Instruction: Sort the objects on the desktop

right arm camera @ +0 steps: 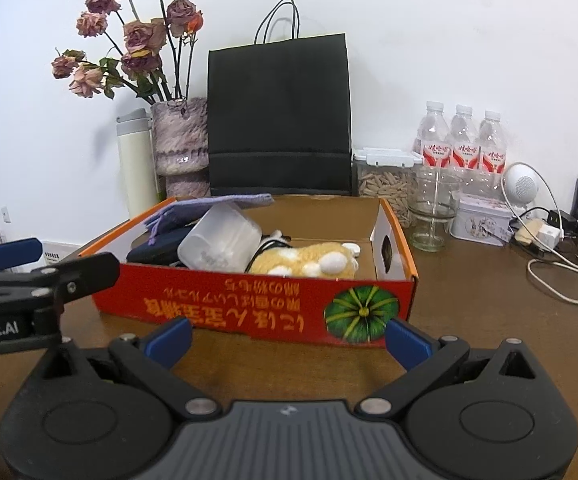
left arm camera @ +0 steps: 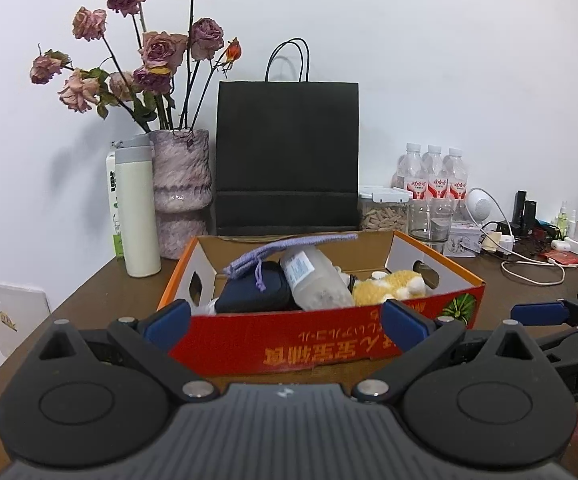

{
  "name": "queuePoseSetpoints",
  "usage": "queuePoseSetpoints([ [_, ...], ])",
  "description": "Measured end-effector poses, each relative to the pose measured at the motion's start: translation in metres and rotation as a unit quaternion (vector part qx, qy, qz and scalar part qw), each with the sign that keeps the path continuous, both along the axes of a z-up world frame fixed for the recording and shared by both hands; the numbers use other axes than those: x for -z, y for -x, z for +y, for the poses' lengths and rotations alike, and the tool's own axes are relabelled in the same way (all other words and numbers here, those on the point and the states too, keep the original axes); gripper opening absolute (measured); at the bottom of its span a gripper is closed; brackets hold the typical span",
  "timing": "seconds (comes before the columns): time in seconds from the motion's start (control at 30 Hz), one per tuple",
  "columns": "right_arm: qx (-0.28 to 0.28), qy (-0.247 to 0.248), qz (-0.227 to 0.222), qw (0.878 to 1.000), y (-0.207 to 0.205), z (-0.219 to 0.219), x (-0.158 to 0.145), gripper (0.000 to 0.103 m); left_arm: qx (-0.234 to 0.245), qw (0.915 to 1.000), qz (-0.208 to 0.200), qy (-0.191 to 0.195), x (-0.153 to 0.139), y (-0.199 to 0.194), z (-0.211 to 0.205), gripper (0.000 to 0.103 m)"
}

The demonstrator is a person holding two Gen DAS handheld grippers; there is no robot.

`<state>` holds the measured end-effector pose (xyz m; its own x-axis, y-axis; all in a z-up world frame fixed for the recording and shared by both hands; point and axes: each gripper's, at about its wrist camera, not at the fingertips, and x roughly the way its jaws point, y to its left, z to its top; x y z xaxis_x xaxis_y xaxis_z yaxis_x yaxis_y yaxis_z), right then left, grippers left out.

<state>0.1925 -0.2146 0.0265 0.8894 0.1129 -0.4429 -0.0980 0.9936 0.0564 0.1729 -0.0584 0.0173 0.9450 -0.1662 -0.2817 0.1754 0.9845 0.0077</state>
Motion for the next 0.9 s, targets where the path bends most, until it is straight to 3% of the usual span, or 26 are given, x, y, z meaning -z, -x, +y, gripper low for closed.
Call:
queuePoseSetpoints([
  [0.3,-0.003,0.014,-0.01,1.0,0.025,0.006,0.002,0.103,-0.011,0.9999,0.01,0.006,0.008,0.019,0.01,0.103],
  [0.9,-0.005,0.018,-0.007,1.0,0.033,0.01,0.005,0.103,-0.034,0.999,0.03,0.001,0.017,0.02,0.017,0.103],
])
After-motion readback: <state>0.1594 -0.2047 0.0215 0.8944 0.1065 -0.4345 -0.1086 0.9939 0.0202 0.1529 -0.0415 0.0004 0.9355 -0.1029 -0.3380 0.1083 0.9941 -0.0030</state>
